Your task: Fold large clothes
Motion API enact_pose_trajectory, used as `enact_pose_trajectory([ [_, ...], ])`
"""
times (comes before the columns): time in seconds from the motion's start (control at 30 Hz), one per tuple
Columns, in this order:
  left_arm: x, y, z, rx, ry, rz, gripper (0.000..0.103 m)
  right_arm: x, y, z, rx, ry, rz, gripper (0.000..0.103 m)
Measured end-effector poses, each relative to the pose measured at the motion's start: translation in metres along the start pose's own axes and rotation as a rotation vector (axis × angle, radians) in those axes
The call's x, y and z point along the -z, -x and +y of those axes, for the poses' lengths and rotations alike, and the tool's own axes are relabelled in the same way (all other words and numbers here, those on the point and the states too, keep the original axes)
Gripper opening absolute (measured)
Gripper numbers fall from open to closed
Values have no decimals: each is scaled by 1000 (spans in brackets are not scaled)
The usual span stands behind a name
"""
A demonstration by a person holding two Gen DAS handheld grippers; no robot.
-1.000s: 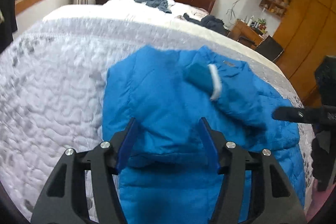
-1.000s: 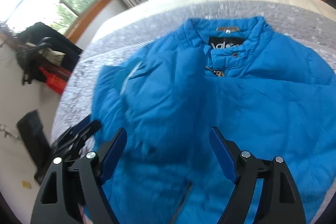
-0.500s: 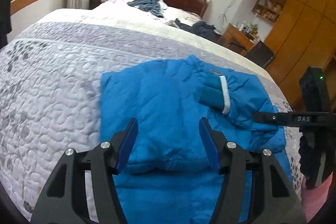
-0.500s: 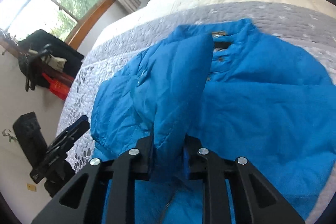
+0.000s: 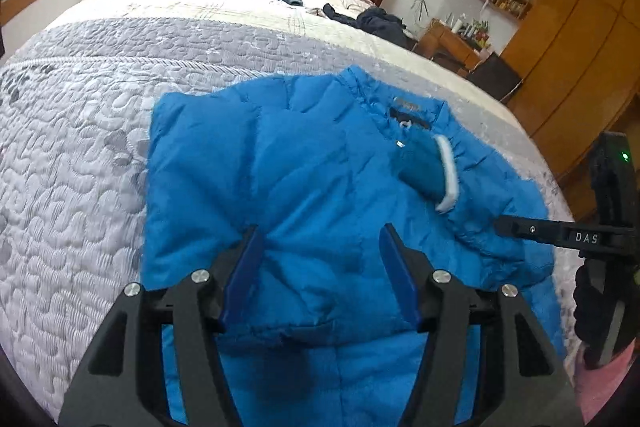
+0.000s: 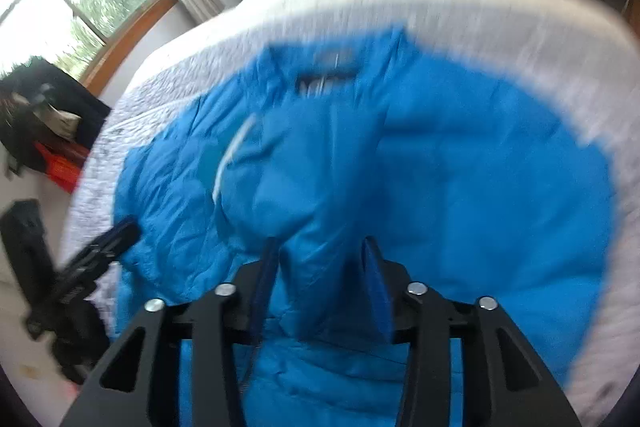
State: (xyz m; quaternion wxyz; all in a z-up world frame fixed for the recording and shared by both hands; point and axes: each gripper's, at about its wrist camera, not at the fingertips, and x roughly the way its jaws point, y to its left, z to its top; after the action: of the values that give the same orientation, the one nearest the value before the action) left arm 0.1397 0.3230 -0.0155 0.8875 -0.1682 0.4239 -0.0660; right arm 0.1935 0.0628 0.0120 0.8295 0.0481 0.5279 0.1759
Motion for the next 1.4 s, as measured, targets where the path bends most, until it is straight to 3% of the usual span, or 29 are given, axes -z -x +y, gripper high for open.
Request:
enact_pose_trajectory([
  [0.07, -2, 10, -4, -38, -16, -27, 67, -4, 17, 18, 70, 71, -57, 59],
  [0.17, -2, 10, -9, -50, -31, -30, 71, -8, 11, 55, 91, 180, -45, 68],
  [0.3, 3, -5, -4, -67, -22, 8, 71, -12, -25, 88, 141, 260, 16, 69],
  [0.43, 3, -12, -1, -74, -44, 10, 71, -14, -61, 96, 289, 300, 33, 70],
  [0.47, 3, -14, -1, -72, -46, 9, 71, -13, -64, 93, 307, 303, 35, 68],
  [0.53, 5, -16, 0, -69, -48, 10, 71, -12, -70, 85, 338, 293, 22, 50],
  [0.67, 8, -18, 1, -77, -55, 7, 71, -13, -48, 63, 230, 214, 8, 28],
  [0.8, 10, -19, 0, -87, -56, 4, 71, -14, -5, 25, 46, 83, -37, 26],
  [0.9, 10, -20, 0, -87, -52, 3, 71, -6, 21, -12, -32, 1, -59, 26],
  [1.03, 9, -18, 2, -90, -47, 3, 71, 8, 37, -65, -71, -112, -50, 34],
  [1.17, 6, -9, 0, -81, -31, 0, 71, 23, 46, -119, -68, -228, -63, 54],
  [1.23, 4, 2, -5, -66, -38, -22, 71, 29, 43, -147, -171, -317, -61, 56],
  [1.33, 3, 8, -17, -50, -72, -33, 72, 29, 34, -170, -260, -393, -61, 59],
  [1.4, 5, 3, -23, -37, -83, -15, 72, 26, 28, -175, -282, -410, -59, 52],
])
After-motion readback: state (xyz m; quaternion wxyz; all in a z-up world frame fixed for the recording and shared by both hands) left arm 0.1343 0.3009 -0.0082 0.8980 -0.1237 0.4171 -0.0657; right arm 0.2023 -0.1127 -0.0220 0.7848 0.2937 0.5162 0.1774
